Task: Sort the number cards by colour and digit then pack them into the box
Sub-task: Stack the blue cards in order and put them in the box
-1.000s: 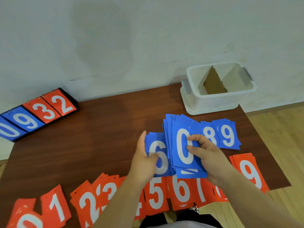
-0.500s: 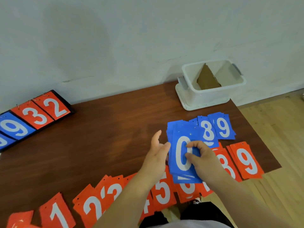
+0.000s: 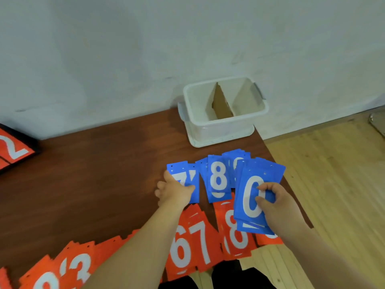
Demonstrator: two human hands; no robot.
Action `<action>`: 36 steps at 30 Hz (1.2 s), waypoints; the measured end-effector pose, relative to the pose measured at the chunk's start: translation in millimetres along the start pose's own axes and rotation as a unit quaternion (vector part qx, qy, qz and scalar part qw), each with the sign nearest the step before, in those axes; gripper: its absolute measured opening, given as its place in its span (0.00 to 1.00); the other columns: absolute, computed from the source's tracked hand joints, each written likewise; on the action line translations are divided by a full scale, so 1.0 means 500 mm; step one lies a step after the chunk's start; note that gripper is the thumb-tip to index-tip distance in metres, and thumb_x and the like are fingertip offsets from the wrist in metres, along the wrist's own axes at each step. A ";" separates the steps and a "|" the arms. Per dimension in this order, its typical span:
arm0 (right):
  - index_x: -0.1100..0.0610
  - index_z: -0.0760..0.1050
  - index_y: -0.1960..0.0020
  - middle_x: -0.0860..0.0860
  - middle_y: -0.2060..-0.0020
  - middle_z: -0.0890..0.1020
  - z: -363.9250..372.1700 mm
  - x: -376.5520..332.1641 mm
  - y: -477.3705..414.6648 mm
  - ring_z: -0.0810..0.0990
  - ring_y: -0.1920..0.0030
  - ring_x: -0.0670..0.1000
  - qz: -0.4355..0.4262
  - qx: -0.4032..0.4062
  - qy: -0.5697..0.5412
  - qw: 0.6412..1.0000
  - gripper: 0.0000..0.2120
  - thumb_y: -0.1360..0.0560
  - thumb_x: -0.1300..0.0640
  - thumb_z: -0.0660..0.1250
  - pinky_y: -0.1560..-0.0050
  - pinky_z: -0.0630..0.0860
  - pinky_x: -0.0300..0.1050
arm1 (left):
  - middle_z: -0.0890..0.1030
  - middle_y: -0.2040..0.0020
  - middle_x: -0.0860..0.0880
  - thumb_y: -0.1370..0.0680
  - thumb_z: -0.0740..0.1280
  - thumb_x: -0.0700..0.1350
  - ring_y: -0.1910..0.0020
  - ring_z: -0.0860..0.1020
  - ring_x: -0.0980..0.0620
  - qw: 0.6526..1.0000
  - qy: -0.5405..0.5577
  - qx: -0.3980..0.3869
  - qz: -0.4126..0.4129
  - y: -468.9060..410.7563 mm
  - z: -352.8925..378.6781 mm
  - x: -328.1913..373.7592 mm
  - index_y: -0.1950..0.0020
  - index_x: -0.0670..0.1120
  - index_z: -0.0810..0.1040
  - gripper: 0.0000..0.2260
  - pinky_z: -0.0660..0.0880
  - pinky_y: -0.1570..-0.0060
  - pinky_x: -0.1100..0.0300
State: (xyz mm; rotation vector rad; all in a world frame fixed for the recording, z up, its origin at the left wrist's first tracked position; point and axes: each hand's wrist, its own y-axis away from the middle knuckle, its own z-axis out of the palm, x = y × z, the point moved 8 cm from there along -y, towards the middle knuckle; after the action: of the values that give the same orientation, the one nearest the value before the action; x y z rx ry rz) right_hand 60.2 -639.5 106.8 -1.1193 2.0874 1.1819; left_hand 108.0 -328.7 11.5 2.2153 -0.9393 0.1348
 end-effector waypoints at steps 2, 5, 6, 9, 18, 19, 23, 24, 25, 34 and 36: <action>0.44 0.75 0.50 0.47 0.56 0.81 -0.031 0.019 -0.031 0.83 0.56 0.63 0.010 -0.010 0.007 1.000 0.09 0.22 0.58 0.67 0.59 0.81 0.61 | 0.60 0.29 0.44 0.31 0.76 0.61 0.32 0.63 0.39 0.998 -0.052 0.020 -0.016 -0.008 0.021 0.021 0.21 0.57 0.44 0.51 0.70 0.37 0.43; 0.44 0.75 0.50 0.47 0.55 0.81 -0.058 0.030 -0.069 0.84 0.58 0.61 0.014 -0.025 0.005 1.000 0.09 0.22 0.58 0.67 0.61 0.82 0.65 | 0.60 0.30 0.42 0.33 0.79 0.58 0.34 0.64 0.38 0.997 -0.052 0.038 -0.043 -0.013 0.031 0.032 0.21 0.58 0.44 0.54 0.73 0.41 0.43; 0.44 0.75 0.50 0.47 0.54 0.82 -0.063 0.030 -0.081 0.84 0.58 0.60 0.012 -0.031 0.005 0.999 0.09 0.22 0.59 0.67 0.61 0.82 0.64 | 0.60 0.32 0.42 0.33 0.80 0.58 0.35 0.66 0.38 0.997 -0.042 0.041 -0.051 -0.015 0.032 0.029 0.21 0.58 0.45 0.54 0.74 0.43 0.44; 0.44 0.74 0.49 0.46 0.53 0.82 -0.065 0.023 -0.105 0.85 0.60 0.55 0.009 -0.052 0.001 0.999 0.08 0.21 0.57 0.67 0.62 0.84 0.58 | 0.62 0.36 0.43 0.35 0.82 0.56 0.41 0.74 0.38 0.997 -0.003 0.043 -0.059 -0.016 0.033 0.021 0.21 0.60 0.46 0.55 0.78 0.45 0.44; 0.44 0.73 0.50 0.44 0.54 0.80 -0.059 -0.001 -0.139 0.85 0.63 0.48 -0.016 -0.080 -0.004 0.997 0.08 0.21 0.56 0.69 0.63 0.84 0.56 | 0.76 0.37 0.47 0.32 0.81 0.54 0.40 0.79 0.42 0.998 0.014 0.053 -0.034 0.005 0.033 0.026 0.20 0.56 0.46 0.53 0.80 0.47 0.45; 0.44 0.72 0.51 0.44 0.54 0.80 -0.057 -0.003 -0.138 0.85 0.63 0.48 -0.018 -0.082 -0.006 0.996 0.08 0.21 0.56 0.69 0.64 0.85 0.54 | 0.76 0.37 0.47 0.32 0.81 0.53 0.41 0.79 0.43 0.998 0.015 0.052 -0.030 0.006 0.032 0.027 0.20 0.56 0.47 0.52 0.80 0.48 0.46; 0.44 0.73 0.51 0.44 0.54 0.81 -0.045 -0.002 -0.134 0.86 0.62 0.49 -0.010 -0.089 -0.021 0.996 0.08 0.21 0.55 0.70 0.64 0.85 0.53 | 0.75 0.37 0.46 0.30 0.80 0.49 0.41 0.79 0.43 0.998 0.032 0.050 -0.023 0.002 0.018 0.022 0.19 0.56 0.47 0.52 0.79 0.51 0.49; 0.44 0.73 0.51 0.44 0.53 0.81 -0.040 -0.001 -0.132 0.86 0.61 0.50 -0.008 -0.090 -0.022 0.996 0.08 0.21 0.55 0.70 0.64 0.85 0.53 | 0.75 0.37 0.46 0.30 0.80 0.47 0.41 0.79 0.43 0.998 0.041 0.051 -0.023 -0.002 0.012 0.018 0.19 0.56 0.48 0.51 0.80 0.51 0.49; 0.44 0.73 0.50 0.44 0.53 0.81 -0.036 -0.001 -0.130 0.86 0.60 0.50 -0.005 -0.092 -0.023 0.996 0.08 0.21 0.55 0.70 0.65 0.85 0.52 | 0.75 0.37 0.46 0.29 0.80 0.45 0.41 0.79 0.44 0.997 0.051 0.052 -0.020 -0.006 0.007 0.015 0.19 0.56 0.48 0.50 0.81 0.50 0.49; 0.45 0.75 0.49 0.47 0.50 0.81 0.024 -0.024 -0.089 0.85 0.56 0.53 0.010 -0.091 -0.025 0.995 0.07 0.21 0.57 0.68 0.60 0.85 0.57 | 0.71 0.29 0.49 0.22 0.70 0.37 0.43 0.76 0.49 0.966 0.243 0.086 -0.025 -0.010 -0.064 -0.045 0.19 0.59 0.54 0.39 0.78 0.65 0.59; 0.46 0.75 0.50 0.49 0.52 0.82 0.061 -0.048 -0.065 0.85 0.56 0.61 0.008 -0.110 -0.014 0.994 0.07 0.21 0.58 0.68 0.60 0.83 0.60 | 0.72 0.29 0.49 0.22 0.68 0.36 0.40 0.77 0.47 0.946 0.312 0.077 -0.033 -0.004 -0.080 -0.077 0.21 0.57 0.59 0.35 0.75 0.65 0.61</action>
State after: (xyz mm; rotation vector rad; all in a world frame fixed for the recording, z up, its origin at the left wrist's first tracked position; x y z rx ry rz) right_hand 100.9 -612.5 93.9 -1.1784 1.9846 1.4550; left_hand 88.2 -279.1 26.5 2.1266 -0.5099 0.8479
